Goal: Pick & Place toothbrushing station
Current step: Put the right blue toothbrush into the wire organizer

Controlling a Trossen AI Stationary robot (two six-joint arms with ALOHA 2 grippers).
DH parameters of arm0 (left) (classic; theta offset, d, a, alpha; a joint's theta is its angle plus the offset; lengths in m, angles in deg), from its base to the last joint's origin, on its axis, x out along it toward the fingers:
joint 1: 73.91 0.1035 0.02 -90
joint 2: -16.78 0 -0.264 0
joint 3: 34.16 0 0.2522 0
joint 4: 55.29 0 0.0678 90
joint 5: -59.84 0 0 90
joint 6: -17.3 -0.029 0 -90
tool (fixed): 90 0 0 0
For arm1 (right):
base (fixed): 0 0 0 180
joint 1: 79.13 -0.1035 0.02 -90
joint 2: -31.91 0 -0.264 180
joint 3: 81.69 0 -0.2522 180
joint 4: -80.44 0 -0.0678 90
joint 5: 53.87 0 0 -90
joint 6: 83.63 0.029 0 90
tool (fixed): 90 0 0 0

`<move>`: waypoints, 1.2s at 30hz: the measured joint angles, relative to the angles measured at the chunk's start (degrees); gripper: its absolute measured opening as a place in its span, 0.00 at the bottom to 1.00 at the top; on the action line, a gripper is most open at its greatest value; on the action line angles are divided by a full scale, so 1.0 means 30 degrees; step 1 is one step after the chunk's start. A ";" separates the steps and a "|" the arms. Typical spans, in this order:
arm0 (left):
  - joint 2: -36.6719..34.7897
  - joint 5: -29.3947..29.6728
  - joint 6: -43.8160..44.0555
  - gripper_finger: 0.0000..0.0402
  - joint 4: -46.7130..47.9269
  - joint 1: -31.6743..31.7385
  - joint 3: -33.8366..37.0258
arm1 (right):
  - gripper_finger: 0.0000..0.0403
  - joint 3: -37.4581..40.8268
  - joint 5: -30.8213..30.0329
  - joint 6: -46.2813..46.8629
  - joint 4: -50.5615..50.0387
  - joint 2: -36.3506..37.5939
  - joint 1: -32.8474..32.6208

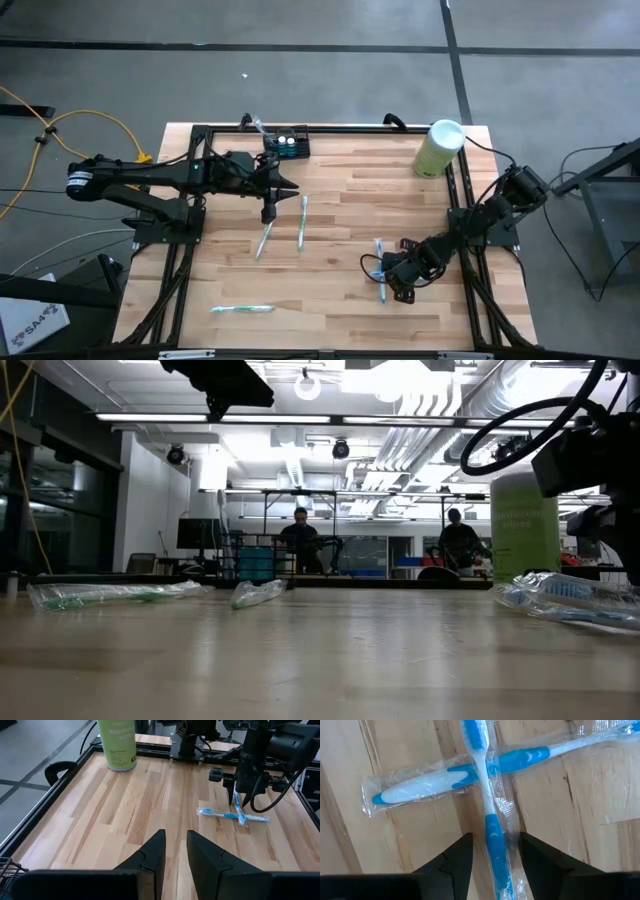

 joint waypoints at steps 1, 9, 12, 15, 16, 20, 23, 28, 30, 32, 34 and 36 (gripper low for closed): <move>0.0000 0.0000 0.0016 0.19 0.0000 0.0000 0.0000 | 0.38 0.0000 0.0000 0.0007 0.0005 0.0000 0.0005; 0.0000 0.0000 0.0030 0.19 0.0007 0.0000 0.0000 | 0.27 0.0029 -0.0073 0.0022 -0.0056 -0.0015 0.0012; 0.0000 0.0003 0.0026 0.19 0.0015 -0.0110 0.0000 | 0.20 0.0036 -0.0127 0.0009 -0.0119 -0.0015 0.0020; 0.0000 0.0007 0.0026 0.19 0.0015 -0.0350 0.0000 | 0.12 0.0044 -0.0204 0.0000 -0.0163 -0.0022 0.0020; 0.0000 0.0000 0.0026 0.19 0.0015 -0.0459 0.0000 | 0.09 0.0044 -0.0230 0.0000 -0.0171 -0.0026 0.0020; 0.0000 0.0000 0.0019 0.19 0.0015 -0.0796 0.0000 | 0.03 0.0036 -0.0204 -0.0010 -0.0214 -0.0022 0.0020; 0.0000 0.0000 0.0019 0.19 0.0015 -0.0979 0.0000 | 0.04 0.0036 -0.0168 -0.0015 -0.0220 -0.0022 0.0020; 0.0000 0.0000 0.0011 0.19 0.0015 -0.1086 0.0000 | 0.03 0.0025 -0.0127 -0.0015 -0.0225 -0.0022 0.0020; 0.0000 0.0004 0.0011 0.19 0.0015 -0.1086 0.0000 | 0.03 0.0022 -0.0108 -0.0007 -0.0228 -0.0022 0.0020; 0.0000 0.0007 0.0011 0.19 0.0015 -0.1086 0.0000 | 0.03 0.0022 -0.0087 -0.0007 -0.0228 -0.0029 0.0020; 0.0000 0.0007 0.0004 0.19 0.0015 -0.1086 0.0000 | 0.03 0.0022 -0.0074 -0.0020 -0.0228 -0.0028 0.0020; 0.0000 0.0007 0.0004 0.19 0.0015 -0.1086 0.0000 | 0.03 0.0022 -0.0066 -0.0048 -0.0244 0.0014 0.0020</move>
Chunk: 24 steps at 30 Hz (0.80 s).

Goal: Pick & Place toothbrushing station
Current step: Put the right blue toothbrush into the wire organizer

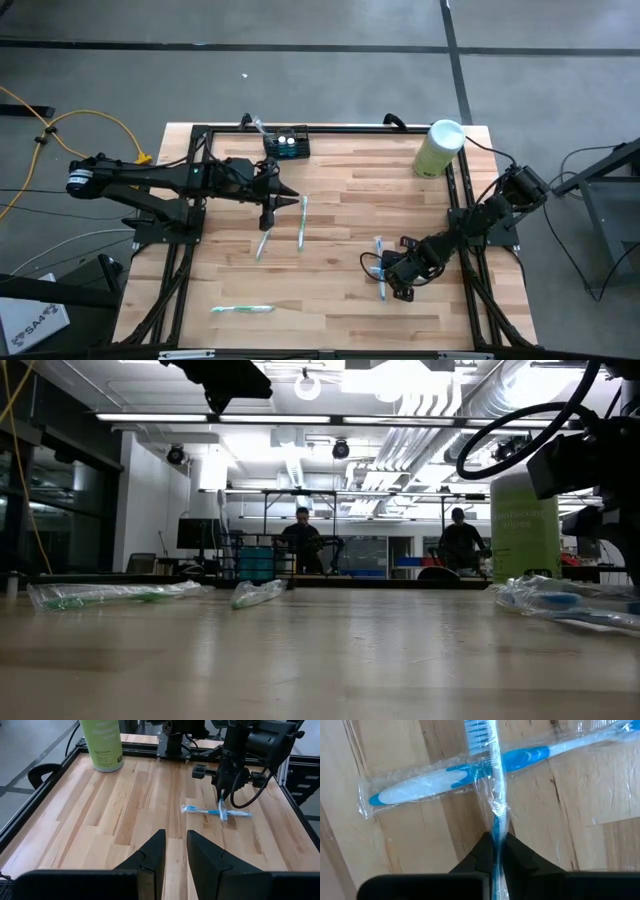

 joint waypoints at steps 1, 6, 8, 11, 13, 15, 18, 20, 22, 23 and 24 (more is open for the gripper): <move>0.0000 0.0000 0.0000 0.19 0.0000 0.0000 0.0000 | 0.03 0.0000 0.0013 -0.0003 -0.0028 0.0100 0.0000; 0.0000 0.0001 -0.0007 0.19 0.0015 0.0000 0.0000 | 0.03 0.0022 0.0526 -0.0003 0.0155 0.1006 0.0124; 0.0000 0.0000 -0.0007 0.19 0.0019 0.0000 0.0000 | 0.03 0.0015 0.0292 -0.0010 0.0081 0.1581 0.0160; 0.0000 0.0001 -0.0007 0.19 0.0029 0.0000 0.0000 | 0.03 0.0015 0.0133 -0.0010 0.0097 0.2185 0.0456; 0.0000 0.0000 -0.0007 0.19 0.0029 0.0000 0.0000 | 0.03 0.0012 -0.0310 -0.0018 0.0080 0.2749 0.0525; 0.0000 0.0000 -0.0007 0.19 0.0029 0.0000 0.0000 | 0.03 0.0007 -0.0770 -0.0258 0.0407 0.3184 0.0637; 0.0000 0.0000 -0.0007 0.19 0.0027 0.0000 0.0000 | 0.03 0.0007 -0.1081 -0.1049 0.1442 0.3542 0.0957; 0.0000 0.0000 -0.0007 0.19 0.0022 0.0000 0.0000 | 0.03 0.0000 -0.1290 -0.1601 0.2419 0.3820 0.1234; 0.0000 0.0000 -0.0007 0.19 0.0022 0.0000 0.0000 | 0.03 0.0000 -0.1317 -0.2347 0.3509 0.3876 0.1623; 0.0000 0.0000 -0.0007 0.19 0.0022 0.0000 0.0000 | 0.03 0.0000 -0.1311 -0.2781 0.4032 0.3876 0.1827; 0.0000 0.0000 -0.0007 0.19 0.0022 0.0000 0.0000 | 0.03 0.0000 -0.1304 -0.3195 0.4566 0.3876 0.2055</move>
